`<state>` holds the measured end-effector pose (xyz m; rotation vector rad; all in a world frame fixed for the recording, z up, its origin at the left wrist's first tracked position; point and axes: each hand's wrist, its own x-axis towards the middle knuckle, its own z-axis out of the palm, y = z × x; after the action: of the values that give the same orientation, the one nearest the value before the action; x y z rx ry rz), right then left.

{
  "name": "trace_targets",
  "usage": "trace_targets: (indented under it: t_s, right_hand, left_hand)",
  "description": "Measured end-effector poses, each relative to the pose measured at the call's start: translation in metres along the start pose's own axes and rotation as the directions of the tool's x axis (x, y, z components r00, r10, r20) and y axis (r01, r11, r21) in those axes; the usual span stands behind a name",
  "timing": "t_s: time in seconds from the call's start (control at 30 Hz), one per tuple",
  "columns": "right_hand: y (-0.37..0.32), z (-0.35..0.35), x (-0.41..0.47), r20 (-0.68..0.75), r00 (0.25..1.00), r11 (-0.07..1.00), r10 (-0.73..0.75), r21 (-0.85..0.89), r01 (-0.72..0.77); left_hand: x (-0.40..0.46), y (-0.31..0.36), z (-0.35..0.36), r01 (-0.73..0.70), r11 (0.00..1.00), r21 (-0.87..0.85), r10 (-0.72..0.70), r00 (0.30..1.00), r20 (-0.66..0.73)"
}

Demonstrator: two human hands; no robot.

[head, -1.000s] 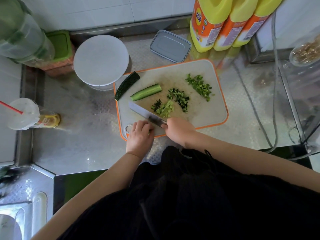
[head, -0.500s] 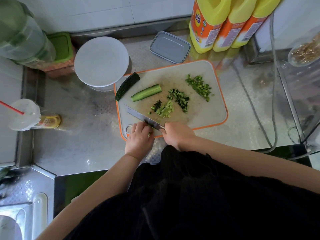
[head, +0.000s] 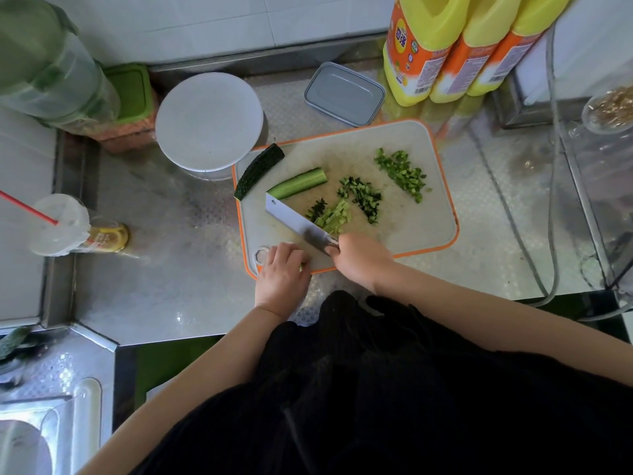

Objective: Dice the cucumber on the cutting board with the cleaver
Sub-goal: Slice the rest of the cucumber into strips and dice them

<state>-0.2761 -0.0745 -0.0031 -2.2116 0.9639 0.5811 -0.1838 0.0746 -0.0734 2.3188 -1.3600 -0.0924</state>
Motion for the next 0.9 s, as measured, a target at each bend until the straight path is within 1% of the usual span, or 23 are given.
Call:
trace_targets:
  t_s: [0.13, 0.23, 0.33, 0.47, 0.53, 0.6, 0.67, 0.77, 0.9]
  right_hand:
    - [0.016, -0.012, -0.001, -0.050, 0.997, 0.999, 0.050, -0.008, -0.050]
    - [0.020, -0.012, -0.001, -0.091, 0.994, 0.998, 0.058, -0.035, -0.061]
    - [0.020, -0.009, -0.005, -0.080, 0.997, 0.999, 0.013, -0.038, -0.016]
    - [0.014, -0.006, -0.009, -0.040, 0.998, 0.998, -0.057, -0.033, 0.056]
    - [0.012, -0.004, -0.009, -0.031, 0.998, 0.998, -0.051, -0.021, 0.051]
    - [0.010, -0.004, -0.010, -0.017, 0.999, 0.998, -0.049, -0.030, 0.048]
    - [0.008, -0.003, -0.011, -0.005, 0.999, 0.998, -0.048, -0.034, 0.048]
    - [0.007, -0.003, -0.012, 0.001, 0.999, 0.998, -0.049, -0.026, 0.049]
    - [0.007, -0.003, -0.013, 0.031, 0.997, 0.996, -0.065, -0.053, 0.066]
  left_hand:
    - [0.000, 0.002, -0.001, 0.045, 0.998, -0.032, -0.045, 0.999, 0.004]
    - [0.005, 0.002, -0.005, 0.065, 0.997, -0.048, -0.064, 0.998, 0.023]
    - [0.008, 0.003, -0.008, 0.039, 0.999, -0.030, -0.037, 0.998, 0.056]
    - [0.002, -0.005, -0.014, 0.016, 0.998, -0.053, -0.010, 0.994, 0.107]
    - [-0.005, -0.013, -0.019, 0.088, 0.994, -0.058, -0.079, 0.985, 0.154]
    - [-0.008, -0.017, -0.024, 0.228, 0.971, -0.076, -0.207, 0.953, 0.223]
    - [-0.007, -0.015, -0.028, 0.311, 0.945, -0.100, -0.276, 0.924, 0.265]
    - [0.001, -0.008, -0.029, 0.337, 0.929, -0.151, -0.287, 0.916, 0.280]
    - [0.009, -0.005, -0.027, 0.363, 0.922, -0.133, -0.306, 0.895, 0.326]
